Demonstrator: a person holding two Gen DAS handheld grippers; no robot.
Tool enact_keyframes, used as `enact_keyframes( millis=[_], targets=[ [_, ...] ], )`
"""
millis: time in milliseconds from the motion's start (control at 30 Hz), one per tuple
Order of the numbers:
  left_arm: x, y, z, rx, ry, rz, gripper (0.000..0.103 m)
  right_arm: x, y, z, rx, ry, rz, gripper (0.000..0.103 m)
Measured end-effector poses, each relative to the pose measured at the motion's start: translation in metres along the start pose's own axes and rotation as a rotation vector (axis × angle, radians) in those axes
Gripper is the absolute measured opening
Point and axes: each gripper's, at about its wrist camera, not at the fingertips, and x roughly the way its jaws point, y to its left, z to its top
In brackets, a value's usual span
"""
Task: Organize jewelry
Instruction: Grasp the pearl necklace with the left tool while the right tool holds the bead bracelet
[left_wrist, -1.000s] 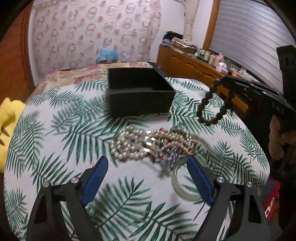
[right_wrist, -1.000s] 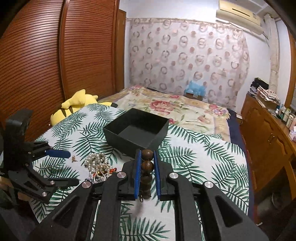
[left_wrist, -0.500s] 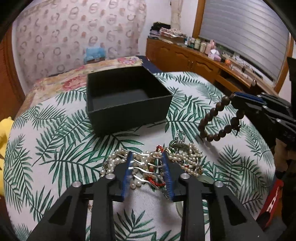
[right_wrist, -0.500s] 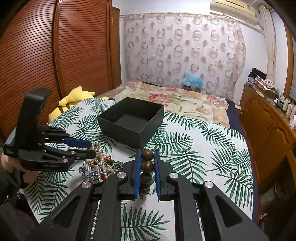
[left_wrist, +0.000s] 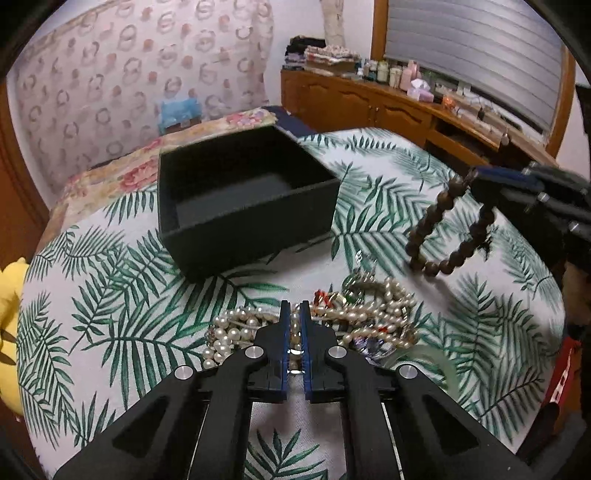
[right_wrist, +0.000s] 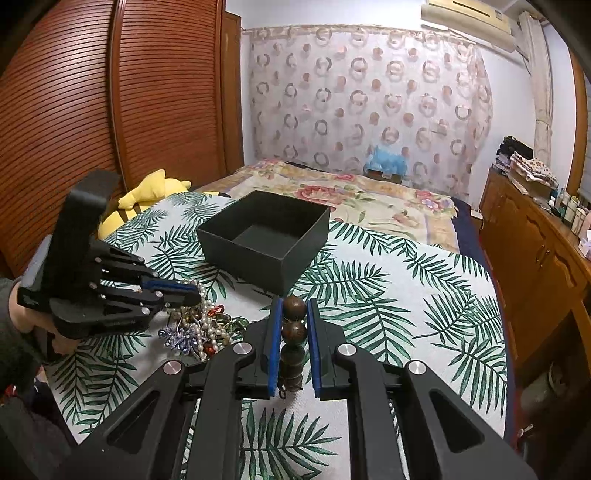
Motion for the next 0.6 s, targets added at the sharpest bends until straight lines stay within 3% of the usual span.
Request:
enact_keyframes(
  millis=[367, 600],
  targets=[
    [-0.069, -0.009, 0.031, -0.025, -0.184, -0.054, 0.004, -0.002, 0.003, 0.002, -0.006, -0.011, 0.008, 0.015],
    [-0.096, -0.008, 0.052, -0.026, -0.255, -0.056, 0.004, -0.004, 0.007, 0.016, -0.016, -0.03, 0.012, 0.015]
  ],
)
